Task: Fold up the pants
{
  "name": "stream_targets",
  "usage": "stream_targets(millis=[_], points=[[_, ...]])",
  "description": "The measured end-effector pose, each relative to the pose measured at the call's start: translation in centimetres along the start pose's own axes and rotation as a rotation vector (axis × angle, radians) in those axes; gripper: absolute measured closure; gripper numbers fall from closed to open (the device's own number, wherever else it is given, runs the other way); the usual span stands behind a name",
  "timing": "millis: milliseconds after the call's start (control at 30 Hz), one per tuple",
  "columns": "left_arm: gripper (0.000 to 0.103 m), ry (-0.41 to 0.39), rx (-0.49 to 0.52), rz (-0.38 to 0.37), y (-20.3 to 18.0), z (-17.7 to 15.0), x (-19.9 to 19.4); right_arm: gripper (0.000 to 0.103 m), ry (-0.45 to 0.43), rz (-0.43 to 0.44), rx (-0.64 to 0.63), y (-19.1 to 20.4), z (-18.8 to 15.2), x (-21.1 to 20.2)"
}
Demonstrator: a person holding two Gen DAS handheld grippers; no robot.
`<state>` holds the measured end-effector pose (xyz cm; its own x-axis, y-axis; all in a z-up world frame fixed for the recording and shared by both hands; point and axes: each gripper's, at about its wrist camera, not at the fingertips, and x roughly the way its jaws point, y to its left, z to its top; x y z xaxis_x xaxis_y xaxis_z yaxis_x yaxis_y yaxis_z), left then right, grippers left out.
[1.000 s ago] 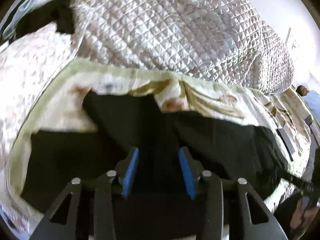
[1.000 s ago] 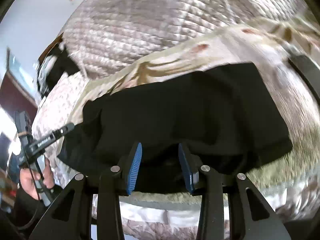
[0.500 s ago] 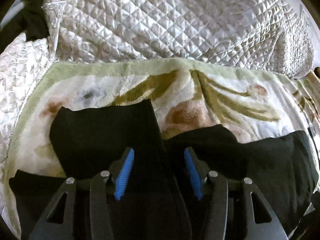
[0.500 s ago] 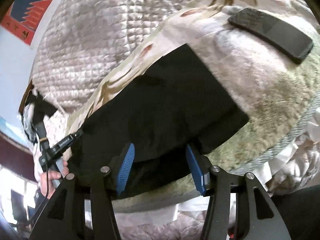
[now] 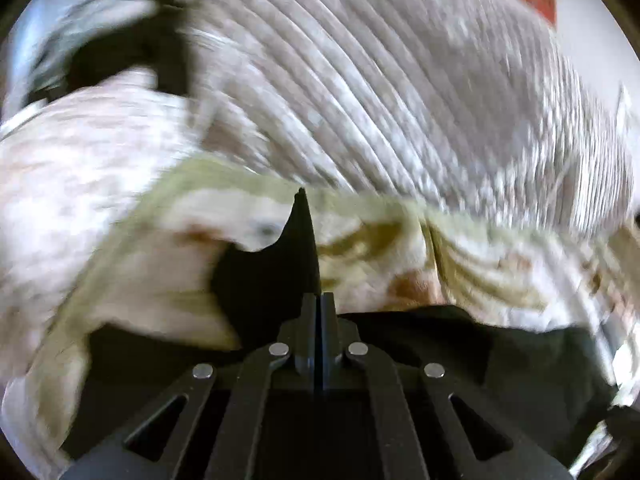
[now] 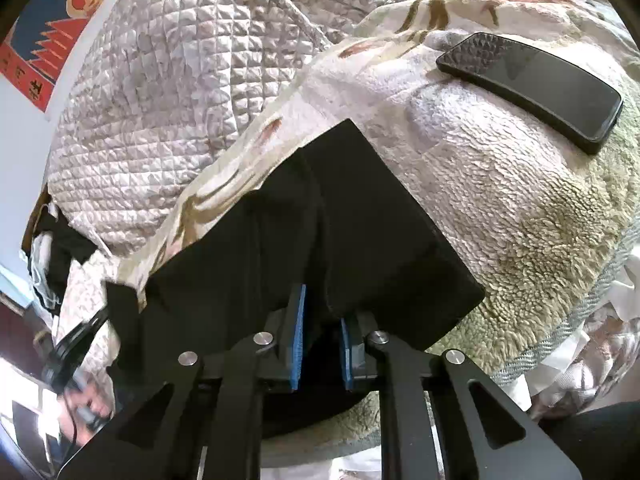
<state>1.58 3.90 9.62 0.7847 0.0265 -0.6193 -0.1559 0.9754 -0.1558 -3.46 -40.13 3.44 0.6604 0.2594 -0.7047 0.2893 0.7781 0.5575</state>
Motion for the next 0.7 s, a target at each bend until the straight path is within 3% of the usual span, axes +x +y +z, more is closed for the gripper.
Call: stream_targets(millis=[67,167,333,500,533,567,633,700], points=[[0.1,-0.049,-0.058,0.021,2.4,-1.3,-3.5,0.091,-0.02,0.002,-0.014,0.2,0.1,-0.4],[0.1,-0.059,-0.112,0.081,5.7,-3.9,-6.1,0.092,-0.028,0.003,-0.015,0.4,0.0,-0.7],[0.1,0.082,-0.236,0.138,10.1,-8.5,-4.4,0.092,-0.024,-0.016,-0.005,0.2,-0.3,-0.9],[0.097,0.124,-0.38,0.037,12.1,-9.6,-3.2,0.092,-0.002,-0.004,0.025,-0.2,-0.3,-0.5],[0.088,0.117,-0.39,0.023,12.2,-9.5,-3.3,0.092,-0.001,-0.005,0.031,-0.3,-0.3,-0.5],[0.067,0.109,-0.403,0.008,12.3,-9.5,-3.2,0.091,0.002,-0.003,0.037,-0.4,-0.3,-0.4],[0.046,0.093,-0.433,-0.007,12.4,-9.5,-3.0,0.091,0.003,-0.005,0.034,-0.3,-0.3,-0.3],[0.046,0.093,-0.447,0.026,12.7,-9.6,-2.9,0.091,0.0,-0.007,0.03,-0.3,-0.3,-0.3]])
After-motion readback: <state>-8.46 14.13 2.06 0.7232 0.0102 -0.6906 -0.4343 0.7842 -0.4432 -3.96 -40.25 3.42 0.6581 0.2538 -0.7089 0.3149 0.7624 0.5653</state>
